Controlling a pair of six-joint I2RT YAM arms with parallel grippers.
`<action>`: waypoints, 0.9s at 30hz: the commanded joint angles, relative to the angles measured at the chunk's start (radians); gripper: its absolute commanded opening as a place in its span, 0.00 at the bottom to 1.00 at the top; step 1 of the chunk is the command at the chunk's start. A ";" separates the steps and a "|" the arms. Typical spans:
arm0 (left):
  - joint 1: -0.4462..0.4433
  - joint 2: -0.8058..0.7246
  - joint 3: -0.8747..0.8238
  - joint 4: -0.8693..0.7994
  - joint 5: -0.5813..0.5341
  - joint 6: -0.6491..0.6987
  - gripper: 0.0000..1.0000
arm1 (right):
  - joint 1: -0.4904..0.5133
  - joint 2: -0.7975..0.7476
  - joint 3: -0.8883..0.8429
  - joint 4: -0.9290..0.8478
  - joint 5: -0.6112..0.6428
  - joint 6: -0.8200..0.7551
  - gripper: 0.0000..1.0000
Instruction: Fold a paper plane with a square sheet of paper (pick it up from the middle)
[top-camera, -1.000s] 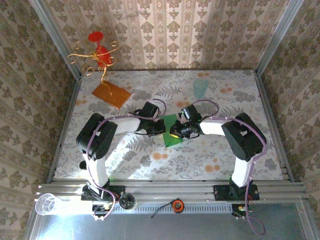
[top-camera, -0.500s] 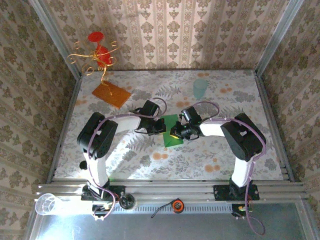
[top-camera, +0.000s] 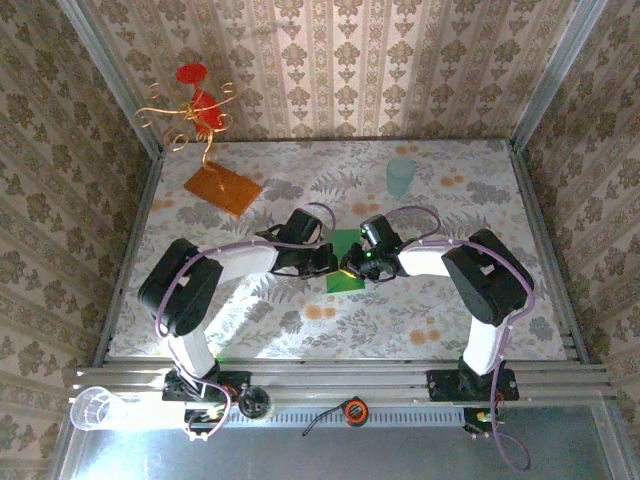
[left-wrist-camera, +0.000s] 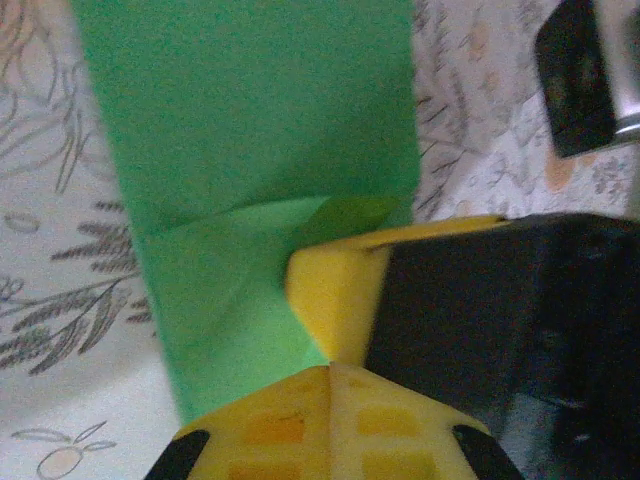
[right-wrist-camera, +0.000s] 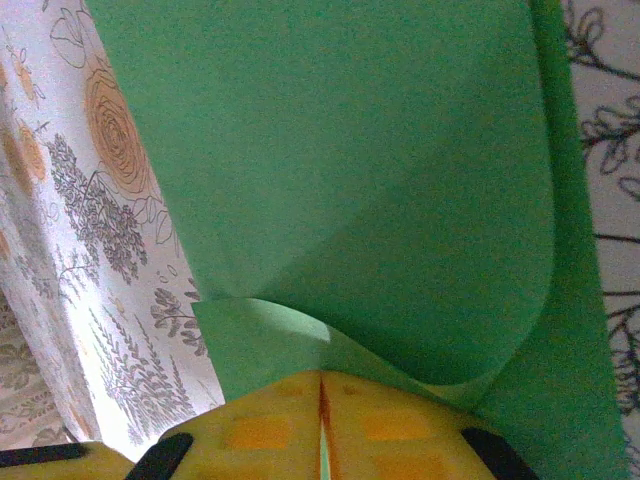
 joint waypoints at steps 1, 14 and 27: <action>-0.010 -0.004 -0.022 0.015 0.033 -0.035 0.05 | -0.003 0.036 -0.045 -0.144 0.117 0.020 0.13; -0.035 0.035 -0.033 0.026 0.057 -0.038 0.01 | -0.004 0.046 -0.040 -0.119 0.087 0.035 0.11; -0.037 0.068 -0.027 0.029 0.052 -0.037 0.05 | -0.005 0.054 -0.040 -0.109 0.078 0.044 0.10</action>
